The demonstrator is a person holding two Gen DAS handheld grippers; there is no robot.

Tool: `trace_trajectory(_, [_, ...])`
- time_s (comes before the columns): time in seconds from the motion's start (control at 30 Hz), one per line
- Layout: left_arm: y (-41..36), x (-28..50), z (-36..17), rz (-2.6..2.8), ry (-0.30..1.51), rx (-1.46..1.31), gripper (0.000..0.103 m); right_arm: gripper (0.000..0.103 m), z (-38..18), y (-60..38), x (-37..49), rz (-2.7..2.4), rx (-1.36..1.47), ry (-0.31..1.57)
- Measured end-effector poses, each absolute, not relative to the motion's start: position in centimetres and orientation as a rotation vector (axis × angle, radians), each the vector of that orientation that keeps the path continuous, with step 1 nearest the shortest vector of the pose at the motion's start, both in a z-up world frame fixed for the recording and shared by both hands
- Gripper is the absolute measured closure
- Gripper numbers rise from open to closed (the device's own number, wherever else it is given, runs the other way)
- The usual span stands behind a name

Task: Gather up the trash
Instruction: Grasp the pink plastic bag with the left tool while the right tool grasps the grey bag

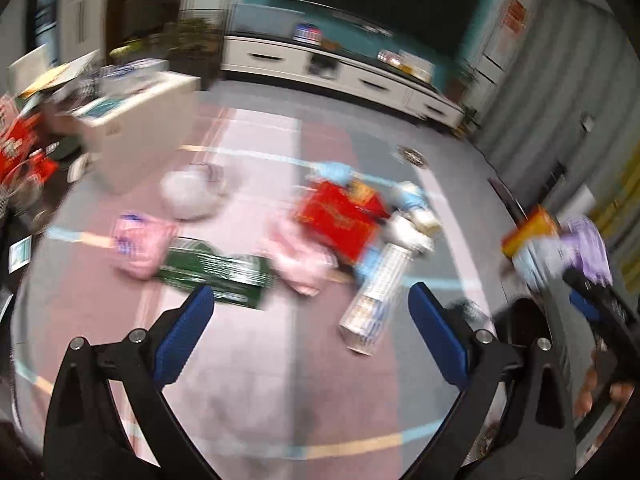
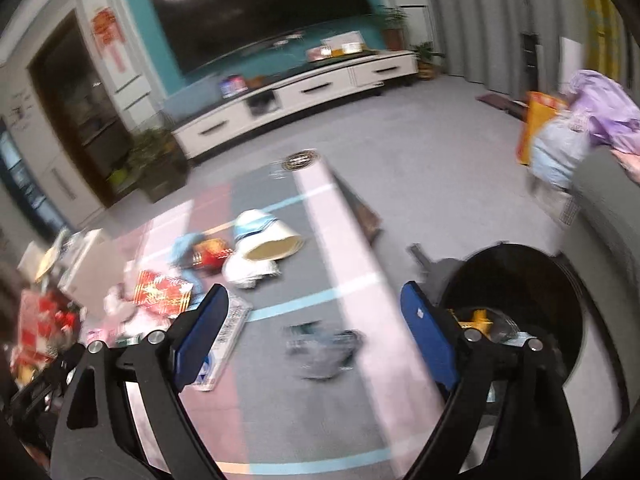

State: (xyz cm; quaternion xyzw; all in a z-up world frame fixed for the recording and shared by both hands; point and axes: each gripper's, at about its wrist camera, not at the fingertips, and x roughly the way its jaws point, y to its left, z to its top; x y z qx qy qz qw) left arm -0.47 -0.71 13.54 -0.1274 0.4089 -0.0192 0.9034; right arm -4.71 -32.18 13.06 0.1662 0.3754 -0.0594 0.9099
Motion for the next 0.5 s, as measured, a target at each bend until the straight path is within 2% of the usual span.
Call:
trace_trajectory(0.3, [10.8, 1.7, 9.7, 0.225, 0.792, -0.402, 0.006, 0.017, 9.3, -25.3, -0.8, -0.04, 0.247, 0.883])
trace_trajectory(0.5, [12.9, 6.2, 6.3, 0.236, 0.912, -0.424, 0.006, 0.017, 6.4, -26.6, 1.1, -0.166, 0.209, 0.95])
